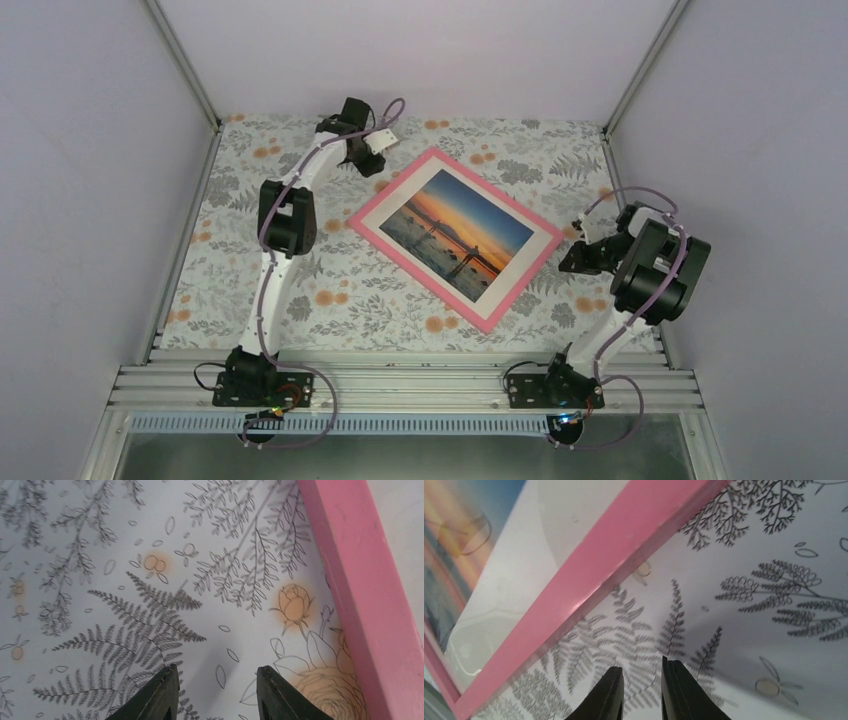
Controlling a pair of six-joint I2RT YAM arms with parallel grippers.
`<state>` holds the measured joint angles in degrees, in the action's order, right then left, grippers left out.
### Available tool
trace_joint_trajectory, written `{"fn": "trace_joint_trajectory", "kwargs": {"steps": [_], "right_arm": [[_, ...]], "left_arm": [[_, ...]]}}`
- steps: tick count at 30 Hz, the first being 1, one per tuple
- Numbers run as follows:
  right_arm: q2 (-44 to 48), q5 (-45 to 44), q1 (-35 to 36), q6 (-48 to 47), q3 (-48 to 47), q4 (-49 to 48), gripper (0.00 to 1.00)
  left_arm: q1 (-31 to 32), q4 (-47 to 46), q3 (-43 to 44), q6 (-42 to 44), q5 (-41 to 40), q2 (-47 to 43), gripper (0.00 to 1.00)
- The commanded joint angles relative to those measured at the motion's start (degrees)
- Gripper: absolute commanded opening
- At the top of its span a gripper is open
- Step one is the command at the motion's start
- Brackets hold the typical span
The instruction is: Put the photo into the frame
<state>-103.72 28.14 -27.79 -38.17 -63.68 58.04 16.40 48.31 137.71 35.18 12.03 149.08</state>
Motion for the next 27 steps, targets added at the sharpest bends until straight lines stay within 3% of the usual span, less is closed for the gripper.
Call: {"fn": "trace_joint_trajectory", "kwargs": {"steps": [1,11,19,27], "right_arm": [[-3.4,0.5,1.5,3.4,-0.6,-3.8,0.19],[-10.2,2.5,7.8,6.0,-6.3,-6.8,0.19],[-18.1,4.3,14.6,7.8,-15.4,-7.7,0.2],[-21.5,8.5,22.1,9.7,-19.2,-7.0,0.21]], "left_arm": [[0.5,2.3,-2.8,1.3,1.0,-1.1,0.39],[0.5,-1.1,-26.4,5.9,4.8,-15.0,0.37],[-0.4,-3.7,-52.2,8.4,8.3,-30.7,0.37],[-2.8,-6.3,-69.1,7.5,5.1,-42.6,0.37]]}}
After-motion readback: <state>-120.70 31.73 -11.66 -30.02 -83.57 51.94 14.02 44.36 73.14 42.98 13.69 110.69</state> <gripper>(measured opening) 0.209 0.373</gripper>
